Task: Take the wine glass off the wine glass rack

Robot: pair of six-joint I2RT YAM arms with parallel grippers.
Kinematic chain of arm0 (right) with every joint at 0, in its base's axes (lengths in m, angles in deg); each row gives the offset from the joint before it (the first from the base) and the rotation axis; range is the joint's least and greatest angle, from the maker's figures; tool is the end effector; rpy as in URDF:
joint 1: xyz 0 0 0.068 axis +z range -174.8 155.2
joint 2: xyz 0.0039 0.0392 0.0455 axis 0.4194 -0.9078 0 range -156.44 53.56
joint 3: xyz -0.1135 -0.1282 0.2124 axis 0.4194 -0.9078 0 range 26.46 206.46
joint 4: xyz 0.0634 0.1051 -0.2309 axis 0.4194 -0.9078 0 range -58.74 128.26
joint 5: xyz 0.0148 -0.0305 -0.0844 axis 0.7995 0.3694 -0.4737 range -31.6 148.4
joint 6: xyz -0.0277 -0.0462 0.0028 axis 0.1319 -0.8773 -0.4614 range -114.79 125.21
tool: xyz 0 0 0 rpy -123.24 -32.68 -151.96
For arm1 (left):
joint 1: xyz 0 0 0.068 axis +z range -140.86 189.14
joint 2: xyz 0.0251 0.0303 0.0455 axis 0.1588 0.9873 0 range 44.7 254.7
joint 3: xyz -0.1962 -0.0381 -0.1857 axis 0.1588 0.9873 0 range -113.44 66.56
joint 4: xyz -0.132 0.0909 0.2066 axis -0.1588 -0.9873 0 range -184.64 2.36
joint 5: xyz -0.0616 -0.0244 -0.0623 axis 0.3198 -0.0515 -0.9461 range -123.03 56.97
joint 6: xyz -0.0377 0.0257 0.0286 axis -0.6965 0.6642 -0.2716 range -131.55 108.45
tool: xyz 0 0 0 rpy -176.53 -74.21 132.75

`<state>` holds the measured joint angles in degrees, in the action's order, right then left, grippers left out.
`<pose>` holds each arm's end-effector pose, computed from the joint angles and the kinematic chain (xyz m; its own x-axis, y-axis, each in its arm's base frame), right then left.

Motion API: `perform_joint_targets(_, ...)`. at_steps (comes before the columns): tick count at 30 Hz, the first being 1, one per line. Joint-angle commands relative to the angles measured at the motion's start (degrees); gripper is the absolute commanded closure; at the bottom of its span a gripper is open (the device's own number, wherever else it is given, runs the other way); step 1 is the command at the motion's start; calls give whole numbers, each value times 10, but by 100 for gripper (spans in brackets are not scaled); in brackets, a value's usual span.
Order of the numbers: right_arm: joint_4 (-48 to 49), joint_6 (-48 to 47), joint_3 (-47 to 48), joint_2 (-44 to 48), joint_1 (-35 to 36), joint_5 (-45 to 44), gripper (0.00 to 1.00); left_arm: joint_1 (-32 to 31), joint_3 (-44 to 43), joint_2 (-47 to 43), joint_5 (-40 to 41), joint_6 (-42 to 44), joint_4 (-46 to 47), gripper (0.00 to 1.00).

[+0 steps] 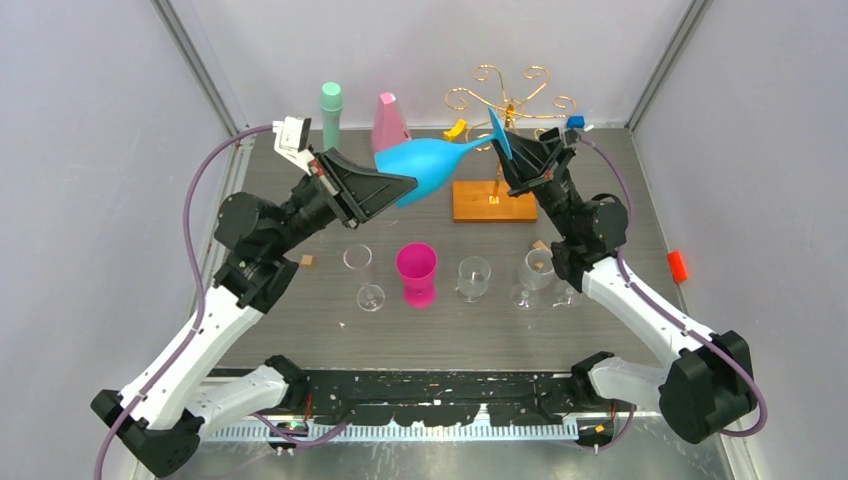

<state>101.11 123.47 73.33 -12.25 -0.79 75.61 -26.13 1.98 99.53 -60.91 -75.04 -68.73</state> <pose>0.2157 0.1077 0.4066 -0.8137 0.5587 0.1603 -0.2820 -0.6205 0.7317 0.1470 -0.1243 0.4806 -0.5816 -0.5575 -0.5924 0.7278 -0.0313 -0.6851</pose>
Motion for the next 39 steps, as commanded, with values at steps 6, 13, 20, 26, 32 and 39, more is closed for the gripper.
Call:
perform_joint_targets(6,-74,-73,-6,2,-4,9,39,-2,-41,-88,180,250,-168,100)
perform_joint_targets(13,-181,-150,-7,22,-5,-3,28,-2,-96,-92,398,402,-377,100)
perform_joint_targets(20,-306,-260,25,61,-5,-17,30,-2,-182,-61,529,467,-652,100)
perform_joint_targets(26,-442,-382,61,99,-5,-63,31,-2,-213,-34,579,465,-792,100)
perform_joint_targets(32,-513,-447,77,129,-5,-95,31,0,-248,25,611,466,-875,100)
perform_joint_targets(39,-549,-462,76,144,-5,-108,32,36,-222,92,519,495,-878,100)
